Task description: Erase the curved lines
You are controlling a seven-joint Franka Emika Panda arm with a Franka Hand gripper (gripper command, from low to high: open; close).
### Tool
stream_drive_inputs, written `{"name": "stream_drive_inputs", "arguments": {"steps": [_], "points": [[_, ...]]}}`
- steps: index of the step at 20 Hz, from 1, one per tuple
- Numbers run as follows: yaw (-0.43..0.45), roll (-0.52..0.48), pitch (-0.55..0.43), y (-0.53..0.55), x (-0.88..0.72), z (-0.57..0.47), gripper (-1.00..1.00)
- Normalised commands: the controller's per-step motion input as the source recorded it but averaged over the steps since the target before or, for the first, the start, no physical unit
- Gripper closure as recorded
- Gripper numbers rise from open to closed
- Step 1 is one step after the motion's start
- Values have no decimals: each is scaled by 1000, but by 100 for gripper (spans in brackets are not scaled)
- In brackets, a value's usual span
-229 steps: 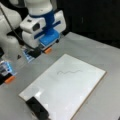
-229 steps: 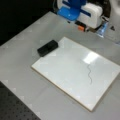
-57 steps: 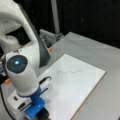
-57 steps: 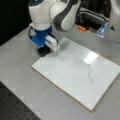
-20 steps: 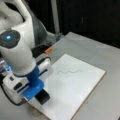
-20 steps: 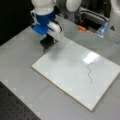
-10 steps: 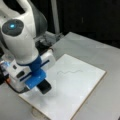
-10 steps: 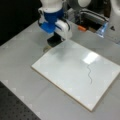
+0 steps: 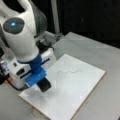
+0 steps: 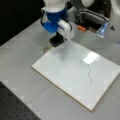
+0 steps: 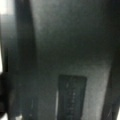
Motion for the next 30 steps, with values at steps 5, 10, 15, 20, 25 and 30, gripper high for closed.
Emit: {"name": "stream_drive_inputs", "arguments": {"steps": [5, 10, 15, 20, 25, 30], "points": [[-415, -71, -64, 153, -247, -11, 100], [-205, -97, -89, 218, -310, -30, 100], [-108, -127, -98, 332, -268, -85, 100], [-121, -121, -128, 460, -167, -144, 100], [-118, -82, -171, 383, -142, -180, 100], [-125, 4, -216, 228, -157, -189, 100]]}}
